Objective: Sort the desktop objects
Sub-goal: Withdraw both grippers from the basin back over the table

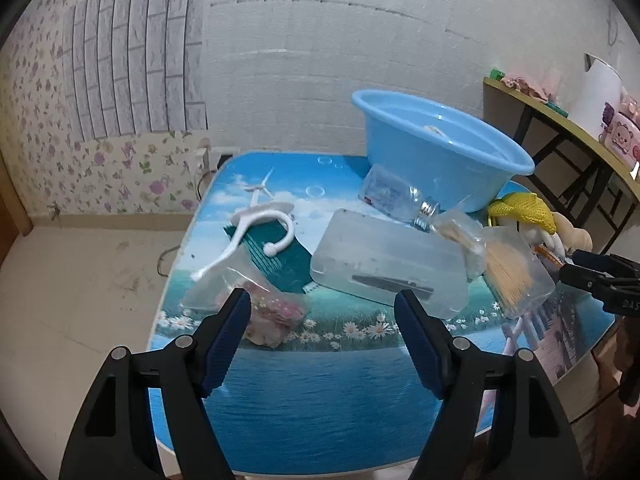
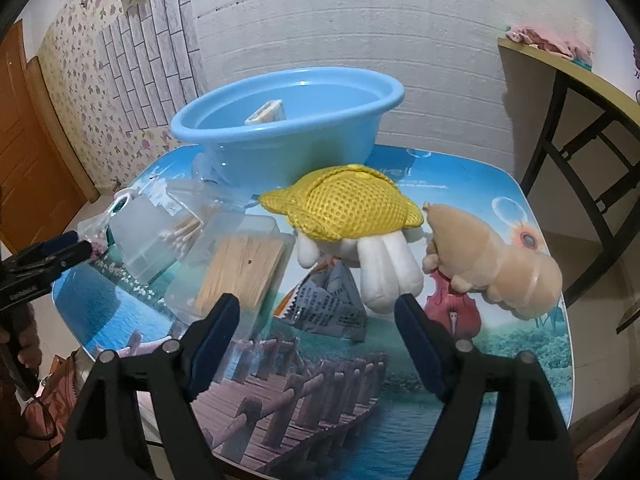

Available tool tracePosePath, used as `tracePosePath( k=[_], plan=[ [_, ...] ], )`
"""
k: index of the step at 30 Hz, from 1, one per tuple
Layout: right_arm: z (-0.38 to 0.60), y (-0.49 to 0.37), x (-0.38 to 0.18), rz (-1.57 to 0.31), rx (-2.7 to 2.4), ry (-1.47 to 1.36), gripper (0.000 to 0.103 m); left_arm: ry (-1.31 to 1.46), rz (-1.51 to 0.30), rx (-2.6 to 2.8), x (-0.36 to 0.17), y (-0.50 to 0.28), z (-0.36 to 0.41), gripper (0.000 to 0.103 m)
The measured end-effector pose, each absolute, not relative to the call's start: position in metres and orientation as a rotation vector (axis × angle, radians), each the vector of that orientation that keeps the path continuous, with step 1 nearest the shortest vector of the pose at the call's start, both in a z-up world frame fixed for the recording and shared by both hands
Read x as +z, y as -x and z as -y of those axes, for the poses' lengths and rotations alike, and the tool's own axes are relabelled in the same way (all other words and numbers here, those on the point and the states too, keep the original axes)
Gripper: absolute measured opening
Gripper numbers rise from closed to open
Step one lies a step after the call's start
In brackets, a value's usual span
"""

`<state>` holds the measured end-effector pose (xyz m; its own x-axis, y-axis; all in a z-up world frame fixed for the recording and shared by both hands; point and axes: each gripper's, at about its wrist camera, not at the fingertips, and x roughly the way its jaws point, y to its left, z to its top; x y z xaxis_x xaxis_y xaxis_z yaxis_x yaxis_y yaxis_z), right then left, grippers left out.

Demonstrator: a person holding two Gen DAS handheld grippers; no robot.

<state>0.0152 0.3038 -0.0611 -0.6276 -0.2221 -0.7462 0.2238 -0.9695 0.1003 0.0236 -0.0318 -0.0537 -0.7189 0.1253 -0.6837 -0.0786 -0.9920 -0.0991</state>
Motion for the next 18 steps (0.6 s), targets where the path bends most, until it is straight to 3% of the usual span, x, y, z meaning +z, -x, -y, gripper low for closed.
tracePosePath(
  k=[6,14,18],
  plan=[
    [-0.304,-0.012,-0.068,0.023,-2.622,-1.24,0.081,1.158,0.099,2.844,-0.059,-0.017,0.044,0.074],
    [-0.304,-0.008,-0.073,0.05,-2.62,-1.279,0.08,1.272,0.233,2.837,-0.082,-0.002,0.062,0.074],
    [-0.302,-0.007,-0.074,0.049,-2.617,-1.275,0.076,1.278,0.232,2.839,-0.085,0.006,0.061,0.074]
  ],
)
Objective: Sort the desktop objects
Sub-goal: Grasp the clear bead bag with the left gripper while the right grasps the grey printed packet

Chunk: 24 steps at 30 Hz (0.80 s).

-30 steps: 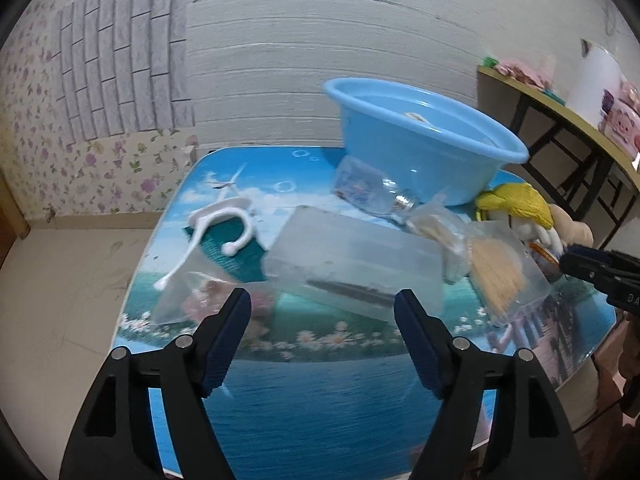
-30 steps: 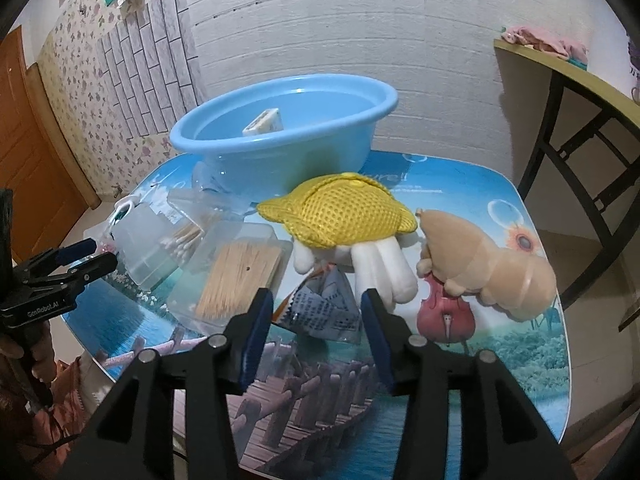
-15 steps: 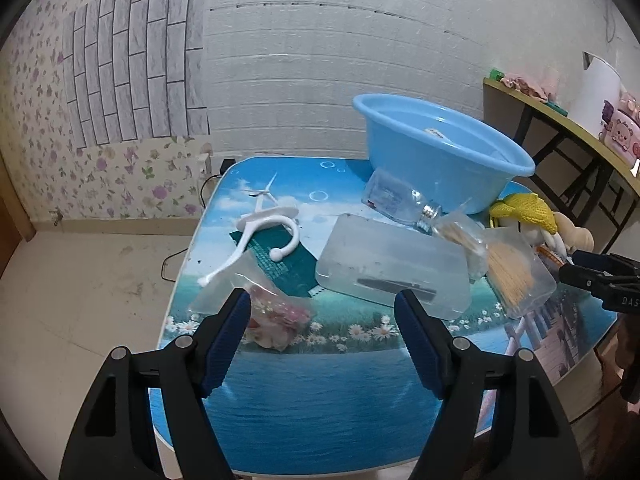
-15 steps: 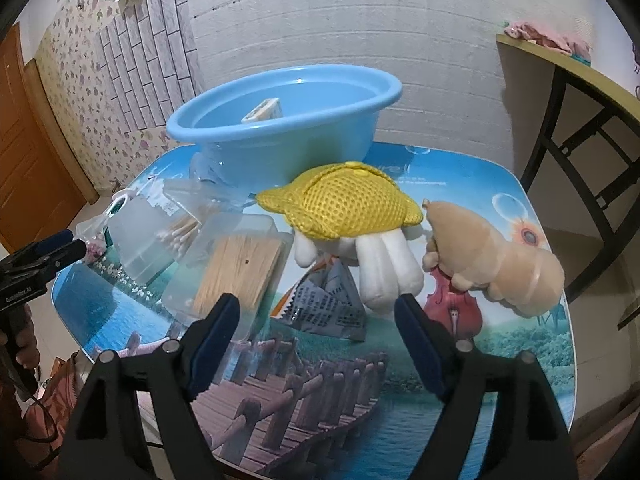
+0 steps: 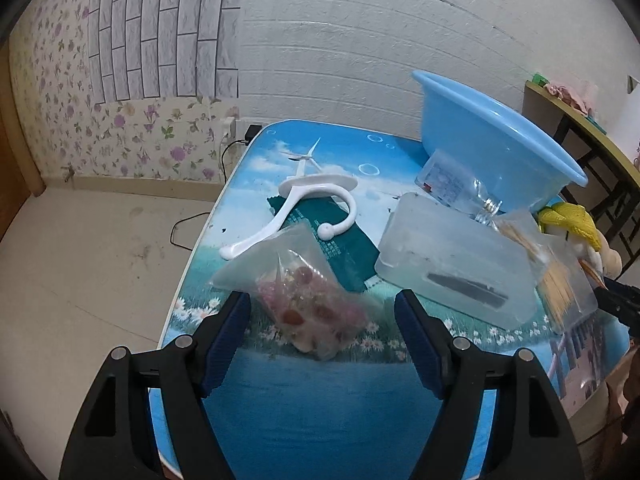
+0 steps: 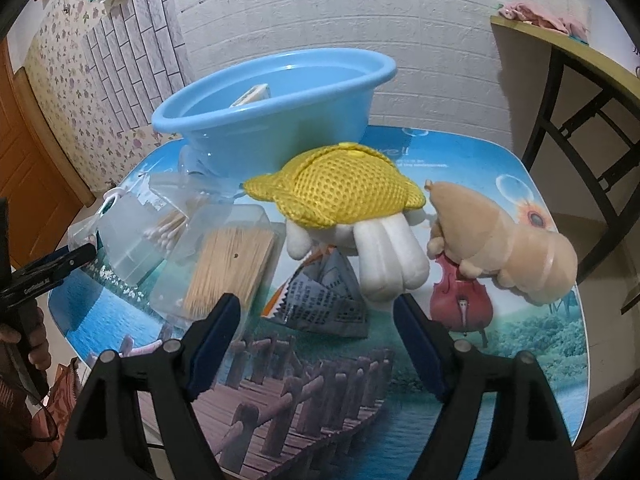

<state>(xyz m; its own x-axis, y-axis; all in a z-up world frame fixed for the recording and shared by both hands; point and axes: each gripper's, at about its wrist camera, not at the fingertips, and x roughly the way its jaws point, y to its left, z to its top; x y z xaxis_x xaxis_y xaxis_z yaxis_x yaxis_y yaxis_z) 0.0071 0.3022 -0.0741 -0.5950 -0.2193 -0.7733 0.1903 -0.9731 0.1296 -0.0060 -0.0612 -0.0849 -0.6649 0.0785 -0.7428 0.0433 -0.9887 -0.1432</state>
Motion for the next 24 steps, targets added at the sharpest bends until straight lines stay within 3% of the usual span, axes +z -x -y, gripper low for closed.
tracePosePath(
  k=[4,6,7,11,18,24],
  plan=[
    [-0.302,-0.007,-0.074,0.072,-2.611,-1.272,0.065,1.271,0.243,2.819,-0.085,0.012,0.06,0.074],
    [-0.301,-0.006,-0.075,0.061,-2.605,-1.279,0.058,1.252,0.269,2.81,-0.084,0.012,0.061,0.054],
    [-0.301,-0.006,-0.076,0.055,-2.612,-1.28,0.054,1.254,0.275,2.819,-0.084,0.012,0.061,0.037],
    [-0.304,-0.007,-0.075,0.085,-2.604,-1.278,0.045,1.245,0.332,2.799,-0.084,0.008,0.065,0.034],
    [-0.3,-0.013,-0.073,0.054,-2.558,-1.263,0.03,1.233,0.254,2.788,-0.081,-0.006,0.053,0.032],
    [-0.294,-0.027,-0.069,0.017,-2.534,-1.227,0.028,1.199,0.185,2.758,-0.072,-0.025,0.037,0.032]
  ],
)
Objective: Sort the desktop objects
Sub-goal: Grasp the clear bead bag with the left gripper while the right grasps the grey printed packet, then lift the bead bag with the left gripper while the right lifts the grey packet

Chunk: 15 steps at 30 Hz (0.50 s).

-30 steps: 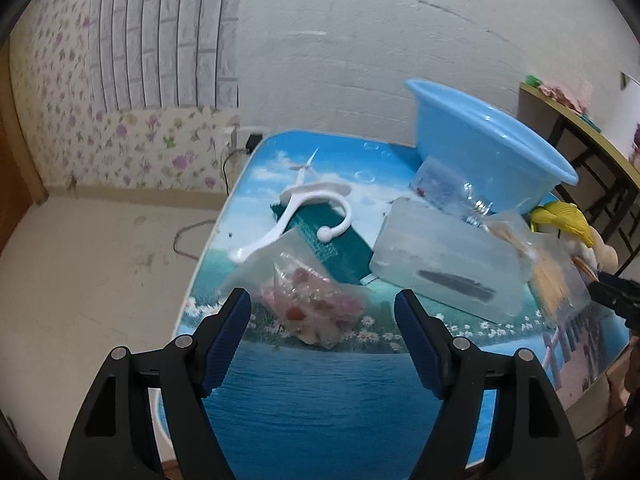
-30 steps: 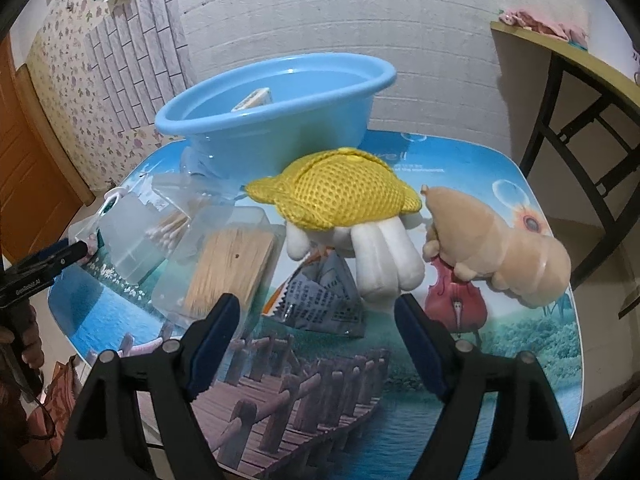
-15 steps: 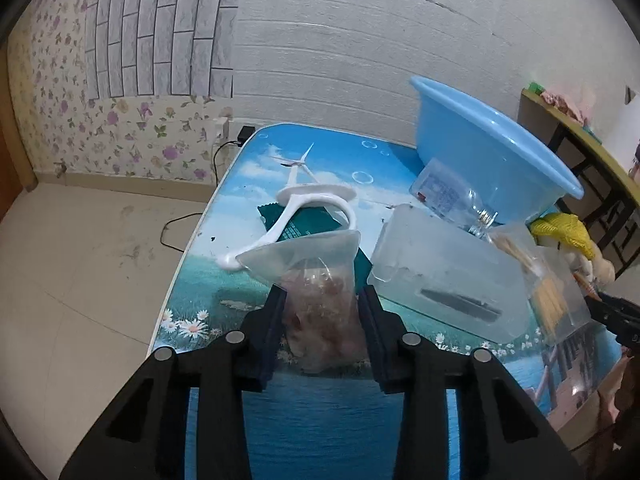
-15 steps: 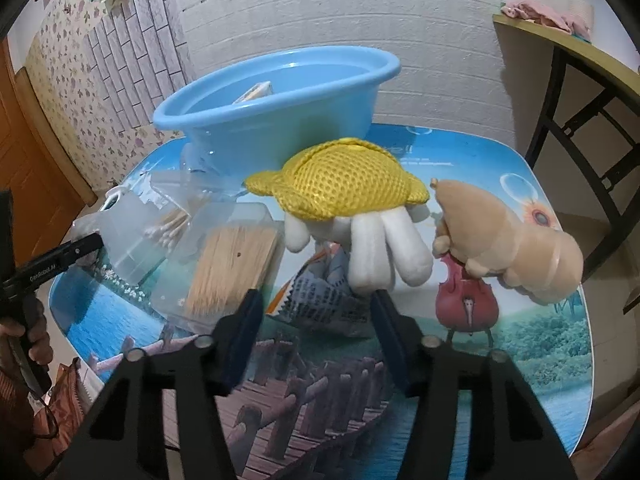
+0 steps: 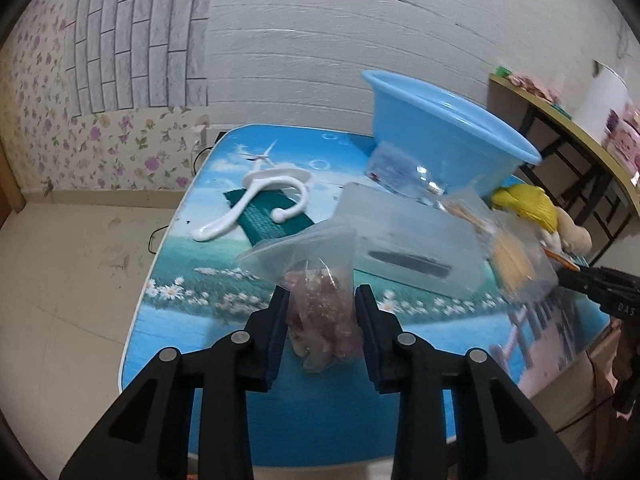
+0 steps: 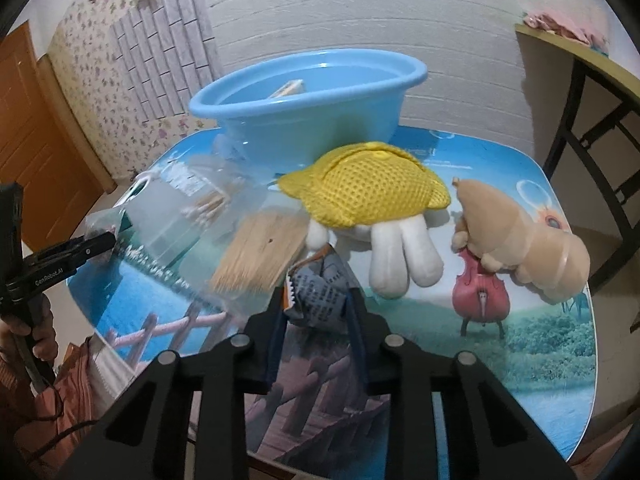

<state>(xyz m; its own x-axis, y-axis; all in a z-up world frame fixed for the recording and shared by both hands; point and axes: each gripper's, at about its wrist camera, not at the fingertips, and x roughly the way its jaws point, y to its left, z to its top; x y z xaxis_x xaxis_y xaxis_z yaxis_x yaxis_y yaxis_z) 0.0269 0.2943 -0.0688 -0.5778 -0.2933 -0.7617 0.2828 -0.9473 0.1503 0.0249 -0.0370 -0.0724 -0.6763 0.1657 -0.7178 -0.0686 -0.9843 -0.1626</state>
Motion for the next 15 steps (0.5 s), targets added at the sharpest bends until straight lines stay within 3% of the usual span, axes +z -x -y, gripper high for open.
tracePosePath(
  k=[10,15],
  plan=[
    [-0.309,-0.04,-0.058,0.012,-2.576,-1.196,0.027,1.174,0.144,2.714,-0.06,-0.039,0.018,0.032],
    [-0.316,-0.04,-0.064,0.021,-2.584,-1.242,0.034,1.194,0.124,2.665,-0.061,-0.04,0.009,0.032]
  ],
)
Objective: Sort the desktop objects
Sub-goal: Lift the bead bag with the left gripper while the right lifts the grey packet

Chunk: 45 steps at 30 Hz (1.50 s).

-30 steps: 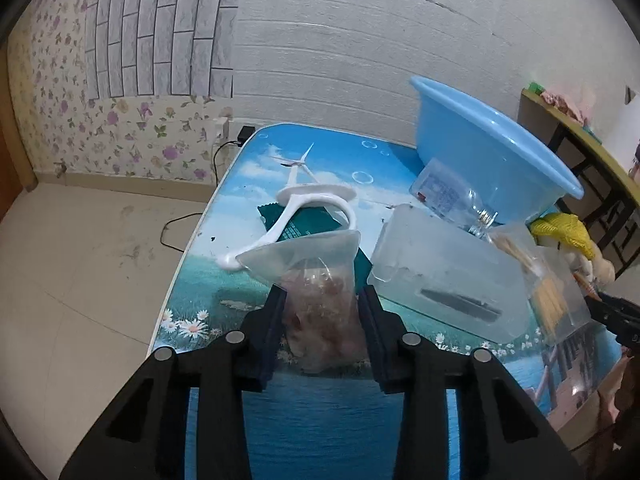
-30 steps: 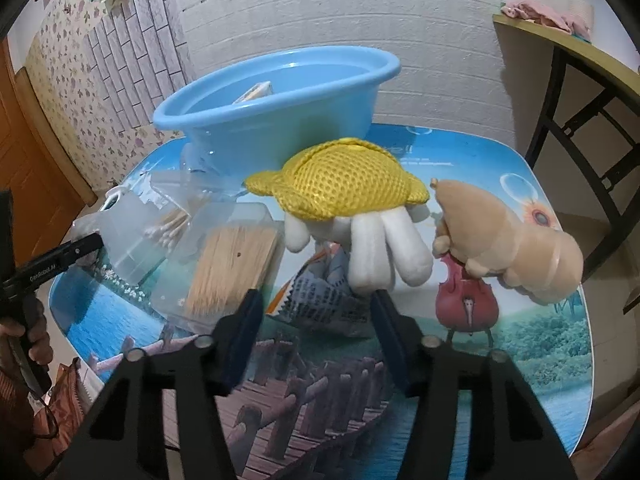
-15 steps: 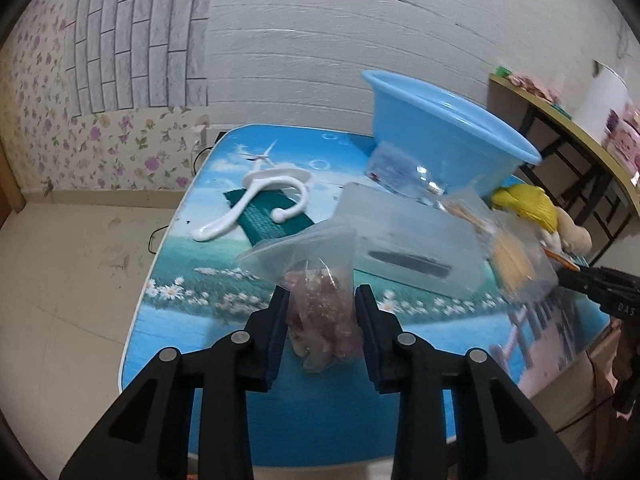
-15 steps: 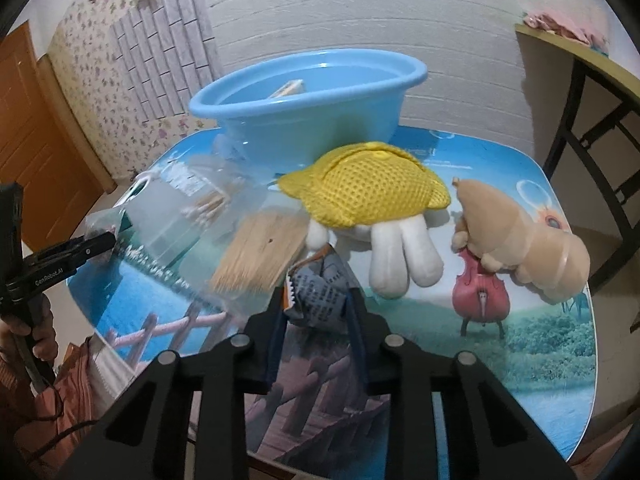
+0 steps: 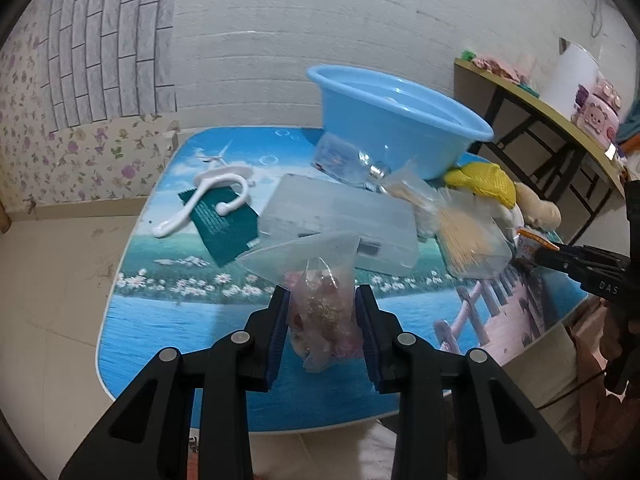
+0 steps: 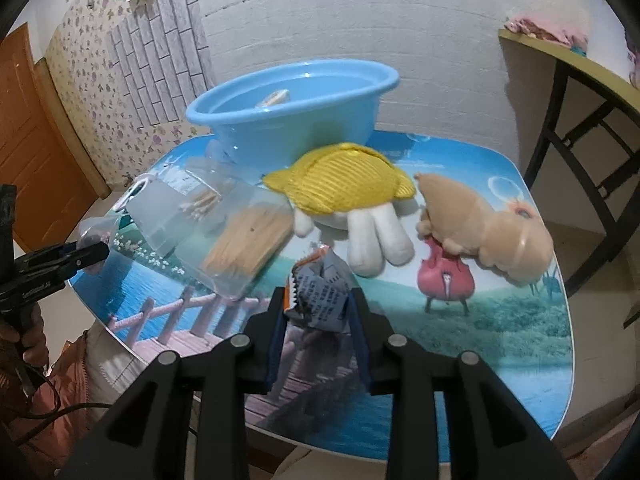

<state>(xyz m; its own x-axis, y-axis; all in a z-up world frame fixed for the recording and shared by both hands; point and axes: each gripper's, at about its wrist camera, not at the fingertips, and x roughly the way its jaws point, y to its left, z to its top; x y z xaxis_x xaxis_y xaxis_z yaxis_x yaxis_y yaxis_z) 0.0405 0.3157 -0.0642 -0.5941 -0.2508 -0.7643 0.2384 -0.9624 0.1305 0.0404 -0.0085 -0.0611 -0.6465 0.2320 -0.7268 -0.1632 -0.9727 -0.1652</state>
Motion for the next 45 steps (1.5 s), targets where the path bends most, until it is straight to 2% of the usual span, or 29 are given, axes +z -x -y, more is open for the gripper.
tracePosePath(
  k=[1,2,4,9,12,17,22,28,34,38,40,42,45],
  plan=[
    [-0.316,-0.04,-0.066,0.02,-2.59,-1.25,0.044,1.199,0.12,2.663,-0.062,-0.04,0.008,0.033],
    [-0.317,-0.039,-0.067,0.021,-2.596,-1.258,0.06,1.204,0.119,2.663,-0.063,-0.04,0.007,0.033],
    [-0.318,-0.037,-0.069,0.026,-2.6,-1.264,0.068,1.215,0.123,2.667,-0.064,-0.039,0.008,0.033],
    [-0.32,-0.033,-0.077,0.058,-2.569,-1.299,0.068,1.233,0.145,2.67,-0.069,-0.037,0.01,0.034],
    [-0.327,-0.033,-0.075,0.154,-2.558,-1.279,0.068,1.246,0.14,2.671,-0.072,-0.035,0.01,0.035],
    [-0.337,-0.032,-0.065,0.22,-2.575,-1.206,0.068,1.265,0.142,2.663,-0.079,-0.031,0.011,0.041],
    [-0.344,-0.026,-0.069,0.242,-2.574,-1.225,0.068,1.242,0.052,2.687,-0.081,-0.031,0.004,0.046],
    [-0.331,-0.027,-0.079,0.159,-2.526,-1.256,0.067,1.234,0.023,2.695,-0.082,-0.032,0.002,0.047],
    [-0.325,-0.029,-0.084,0.111,-2.522,-1.243,0.047,1.234,0.021,2.696,-0.082,-0.031,0.002,0.047],
    [-0.324,-0.031,-0.084,0.061,-2.544,-1.236,0.04,1.235,0.029,2.695,-0.081,-0.032,0.002,0.047],
    [-0.326,-0.033,-0.081,0.038,-2.59,-1.223,0.034,1.234,0.045,2.699,-0.081,-0.032,0.004,0.044],
    [-0.329,-0.035,-0.075,-0.012,-2.673,-1.198,0.031,1.232,0.051,2.702,-0.079,-0.033,0.005,0.037],
    [-0.334,-0.036,-0.069,-0.05,-2.73,-1.181,0.031,1.221,0.048,2.722,-0.077,-0.034,0.007,0.035]
  ],
)
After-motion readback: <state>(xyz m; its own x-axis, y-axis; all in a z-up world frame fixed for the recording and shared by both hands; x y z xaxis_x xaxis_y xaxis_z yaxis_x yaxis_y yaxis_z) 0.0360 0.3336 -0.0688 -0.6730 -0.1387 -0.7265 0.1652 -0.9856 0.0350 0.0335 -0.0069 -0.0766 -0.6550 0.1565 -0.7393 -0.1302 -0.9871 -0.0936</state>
